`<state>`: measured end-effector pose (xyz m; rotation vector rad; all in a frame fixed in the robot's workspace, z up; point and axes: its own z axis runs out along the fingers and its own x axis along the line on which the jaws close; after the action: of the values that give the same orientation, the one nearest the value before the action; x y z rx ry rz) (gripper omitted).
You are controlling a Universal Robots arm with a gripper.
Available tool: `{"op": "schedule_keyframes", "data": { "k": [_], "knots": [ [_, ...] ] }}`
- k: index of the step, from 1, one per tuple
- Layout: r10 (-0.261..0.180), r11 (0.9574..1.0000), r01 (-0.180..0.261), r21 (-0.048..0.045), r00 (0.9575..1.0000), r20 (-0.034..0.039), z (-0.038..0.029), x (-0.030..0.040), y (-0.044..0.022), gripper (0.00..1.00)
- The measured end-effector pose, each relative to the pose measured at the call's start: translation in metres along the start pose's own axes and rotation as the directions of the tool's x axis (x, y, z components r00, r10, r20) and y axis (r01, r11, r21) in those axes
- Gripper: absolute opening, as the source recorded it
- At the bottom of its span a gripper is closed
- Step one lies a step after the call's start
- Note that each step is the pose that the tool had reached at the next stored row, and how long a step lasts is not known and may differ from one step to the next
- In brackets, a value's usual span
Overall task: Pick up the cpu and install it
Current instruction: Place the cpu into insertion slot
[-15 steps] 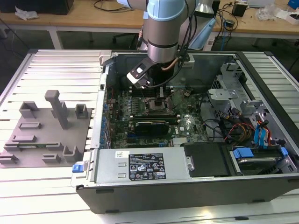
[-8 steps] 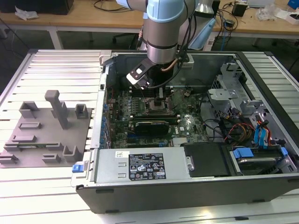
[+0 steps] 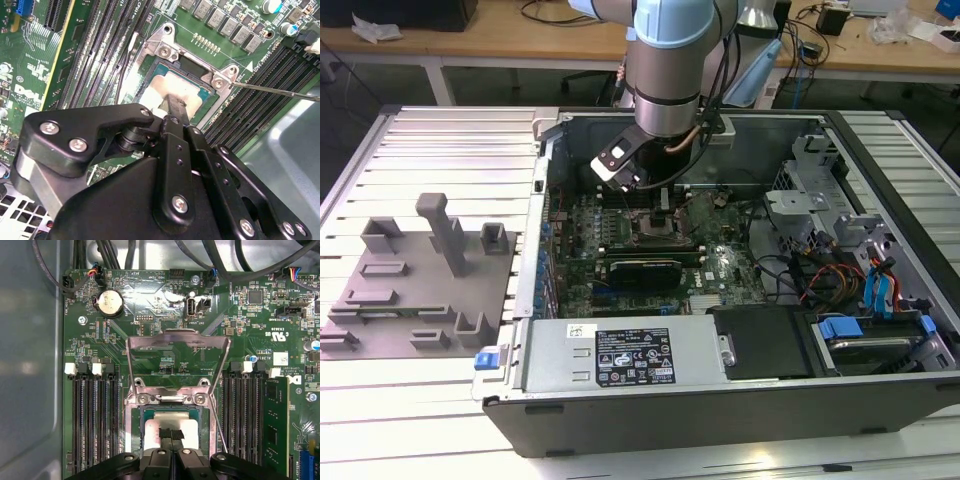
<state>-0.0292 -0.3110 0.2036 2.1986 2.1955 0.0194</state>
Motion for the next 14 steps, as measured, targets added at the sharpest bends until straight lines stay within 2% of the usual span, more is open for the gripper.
{"op": "schedule_keyframes", "data": {
  "k": [2,6,9,11,14],
  "knots": [
    [0.0,1.0,0.0,-0.0008,1.0,-0.0016,-0.0013,0.0002,0.0002,0.11],
    [0.0,1.0,0.0,0.0002,1.0,0.0004,-0.007,-0.0002,0.0002,0.11],
    [0.0,1.0,0.0,0.0001,1.0,0.0002,-0.0149,-0.0002,0.0005,0.11],
    [0.0,1.0,0.0,0.0002,1.0,0.0003,-0.0264,-0.0002,0.0009,0.11],
    [0.0,1.0,0.0,0.0002,1.0,0.0005,-0.0379,-0.0003,0.0012,0.11]
  ]
}}
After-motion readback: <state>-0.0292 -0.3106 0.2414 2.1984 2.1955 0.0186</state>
